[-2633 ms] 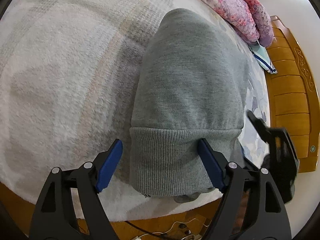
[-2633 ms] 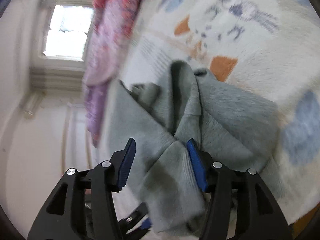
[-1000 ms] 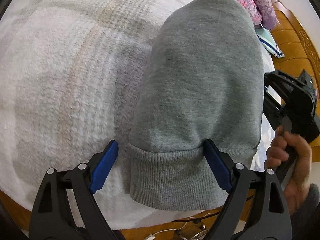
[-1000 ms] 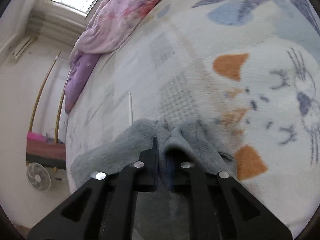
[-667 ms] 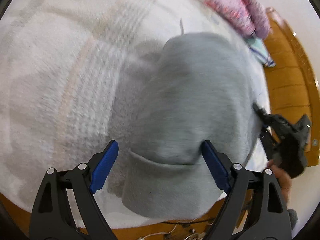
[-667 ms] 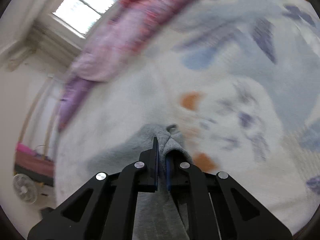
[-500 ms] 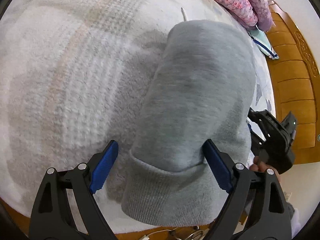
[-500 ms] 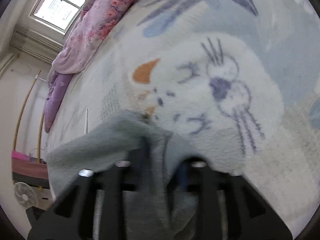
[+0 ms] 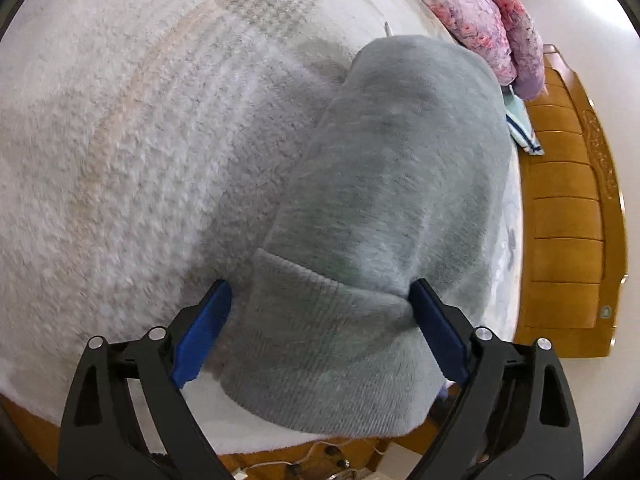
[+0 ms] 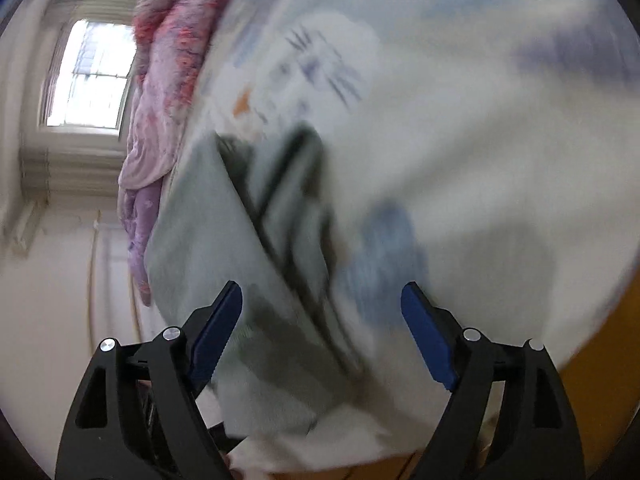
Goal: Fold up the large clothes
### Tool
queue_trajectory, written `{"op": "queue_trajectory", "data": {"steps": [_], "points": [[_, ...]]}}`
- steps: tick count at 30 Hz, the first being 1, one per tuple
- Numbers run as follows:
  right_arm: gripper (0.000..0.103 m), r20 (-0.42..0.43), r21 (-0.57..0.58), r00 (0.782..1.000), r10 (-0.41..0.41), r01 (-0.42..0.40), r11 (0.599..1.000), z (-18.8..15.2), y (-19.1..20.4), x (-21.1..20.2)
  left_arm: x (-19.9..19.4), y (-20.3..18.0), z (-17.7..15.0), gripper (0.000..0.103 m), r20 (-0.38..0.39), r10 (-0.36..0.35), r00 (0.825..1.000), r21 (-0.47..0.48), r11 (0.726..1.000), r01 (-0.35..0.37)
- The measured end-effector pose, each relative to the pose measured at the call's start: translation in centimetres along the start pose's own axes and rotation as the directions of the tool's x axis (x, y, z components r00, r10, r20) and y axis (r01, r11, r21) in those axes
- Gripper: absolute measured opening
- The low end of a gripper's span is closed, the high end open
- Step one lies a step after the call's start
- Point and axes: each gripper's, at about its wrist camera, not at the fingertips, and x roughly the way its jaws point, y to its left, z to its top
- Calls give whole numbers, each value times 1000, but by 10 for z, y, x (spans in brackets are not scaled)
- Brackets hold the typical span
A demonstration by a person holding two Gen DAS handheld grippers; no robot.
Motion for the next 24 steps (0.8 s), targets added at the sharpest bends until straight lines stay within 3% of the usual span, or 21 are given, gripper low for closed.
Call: {"op": "queue_trajectory", "data": {"steps": [1,3,6,8,10,12,14,19,20,21,23,24], "points": [[79,3,42,1000,27,-27,999,-6,-6,2,2,-5,0,90,-7,12,1000,15,1000,-12],[81,8,78,998,55,-55,995,-10,-10,6,6,-13,2,76,-16,16,1000,42,999,-16],[92,-4,52,998,56,-56,997,-7,0,13,5,-20,3,64,-28,33,999,69,997,-31],[92,-30,44,998,48,-47,998,-4,7,20,2,-23,3,55,-25,41,999,76,996,-39],[92,-52,41,997,48,-46,998,-2,13,26,-3,-25,4,51,-28,37,999,64,997,-35],[92,-94,45,991,99,-95,994,-4,21,35,-6,-28,4,51,-28,37,999,60,998,-35],[92,-115,4,991,72,-72,997,-7,32,48,-6,-29,4,51,-33,46,998,61,997,-44],[91,-95,72,987,130,-123,990,0,24,62,-6,-28,10,51,-57,37,998,34,999,-35],[86,-102,54,986,132,-127,990,-1,24,62,-6,-29,12,51,-59,38,998,37,999,-36],[66,-113,36,985,130,-127,991,-1,24,63,-7,-31,13,51,-60,43,997,43,998,-41],[40,-141,13,976,163,-163,986,-3,27,61,-11,-34,13,48,-52,66,996,68,996,-63],[37,-148,-45,979,142,-150,988,-3,38,56,-13,-36,13,47,-48,69,996,80,995,-65]]}}
